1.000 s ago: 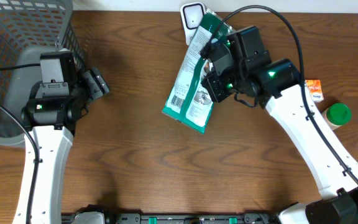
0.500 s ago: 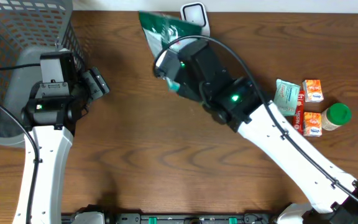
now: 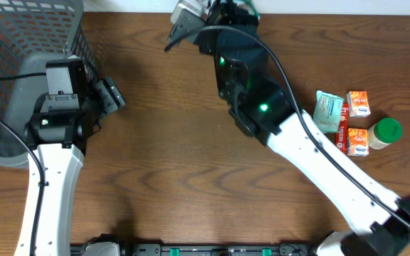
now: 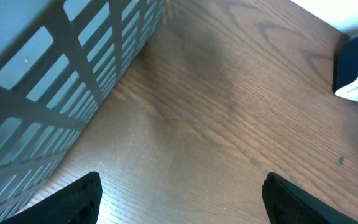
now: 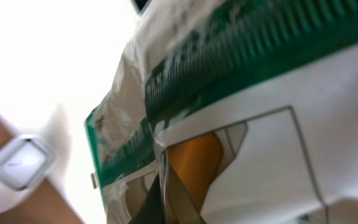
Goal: Scan the item barcode
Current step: 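Raise the gloves pack up in front of the white scanner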
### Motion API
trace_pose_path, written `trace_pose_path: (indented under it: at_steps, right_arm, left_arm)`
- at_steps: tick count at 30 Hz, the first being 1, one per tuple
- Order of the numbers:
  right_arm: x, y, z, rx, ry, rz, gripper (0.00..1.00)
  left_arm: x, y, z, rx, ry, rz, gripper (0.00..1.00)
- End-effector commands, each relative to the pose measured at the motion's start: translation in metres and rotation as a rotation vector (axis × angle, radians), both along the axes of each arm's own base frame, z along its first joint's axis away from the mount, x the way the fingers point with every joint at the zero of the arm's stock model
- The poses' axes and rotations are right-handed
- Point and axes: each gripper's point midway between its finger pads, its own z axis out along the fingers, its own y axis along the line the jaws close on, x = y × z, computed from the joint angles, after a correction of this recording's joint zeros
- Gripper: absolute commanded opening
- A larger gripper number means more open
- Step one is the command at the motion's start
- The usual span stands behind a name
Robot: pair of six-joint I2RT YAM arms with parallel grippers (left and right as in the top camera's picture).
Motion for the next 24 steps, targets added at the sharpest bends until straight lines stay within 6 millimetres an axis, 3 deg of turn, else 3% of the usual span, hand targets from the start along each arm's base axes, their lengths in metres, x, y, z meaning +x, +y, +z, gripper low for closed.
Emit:
trace_pose_path:
  at_steps: [1, 11, 13, 21, 24]
  right_arm:
    - [0.033, -0.007, -0.021, -0.192, -0.032, -0.084, 0.01]
    - [0.109, -0.02, -0.087, -0.286, -0.144, -0.207, 0.01]
    - [0.118, -0.02, -0.101, -0.277, -0.155, -0.212, 0.01]
    - [0.145, -0.006, -0.198, -0.361, -0.057, -0.165, 0.01]
    - [0.149, -0.002, -0.219, -0.353, -0.07, -0.158, 0.01]
  left_arm:
    - [0.0, 0.005, 0.003, 0.012, -0.006, 0.017, 0.84]
    - [0.0, 0.005, 0.003, 0.013, -0.006, 0.018, 0.84]
    - [0.0, 0.005, 0.003, 0.012, -0.006, 0.017, 0.84]
    - [0.0, 0.005, 0.003, 0.012, -0.006, 0.017, 0.84]
    - [0.0, 0.005, 0.003, 0.012, -0.006, 0.017, 0.84]
